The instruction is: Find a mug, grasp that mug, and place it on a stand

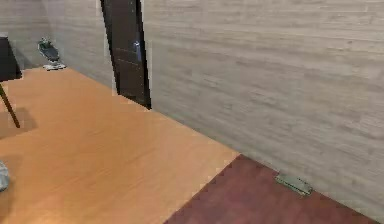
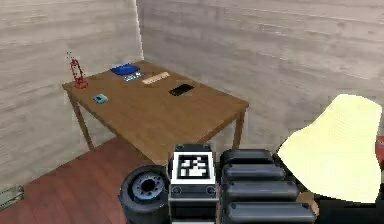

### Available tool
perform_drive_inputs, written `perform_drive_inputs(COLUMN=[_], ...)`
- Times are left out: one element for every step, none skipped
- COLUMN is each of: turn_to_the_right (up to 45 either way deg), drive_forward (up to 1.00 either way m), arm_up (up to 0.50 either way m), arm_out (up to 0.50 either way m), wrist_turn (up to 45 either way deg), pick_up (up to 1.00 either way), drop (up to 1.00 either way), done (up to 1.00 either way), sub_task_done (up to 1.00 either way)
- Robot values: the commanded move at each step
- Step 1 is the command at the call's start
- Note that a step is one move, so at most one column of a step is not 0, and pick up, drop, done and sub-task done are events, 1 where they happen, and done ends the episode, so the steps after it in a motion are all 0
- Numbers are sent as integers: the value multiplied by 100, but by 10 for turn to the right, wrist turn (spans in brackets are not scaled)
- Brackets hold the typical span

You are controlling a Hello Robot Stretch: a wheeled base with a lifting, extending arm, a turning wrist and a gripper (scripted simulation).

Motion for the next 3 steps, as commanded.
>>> perform_drive_inputs(turn_to_the_right=[450,360,-450], drive_forward=[0,0,0], arm_up=[0,0,0], arm_out=[0,0,0], wrist_turn=[0,0,0], pick_up=[0,0,0], drop=[0,0,0], done=[0,0,0], sub_task_done=[0,0,0])
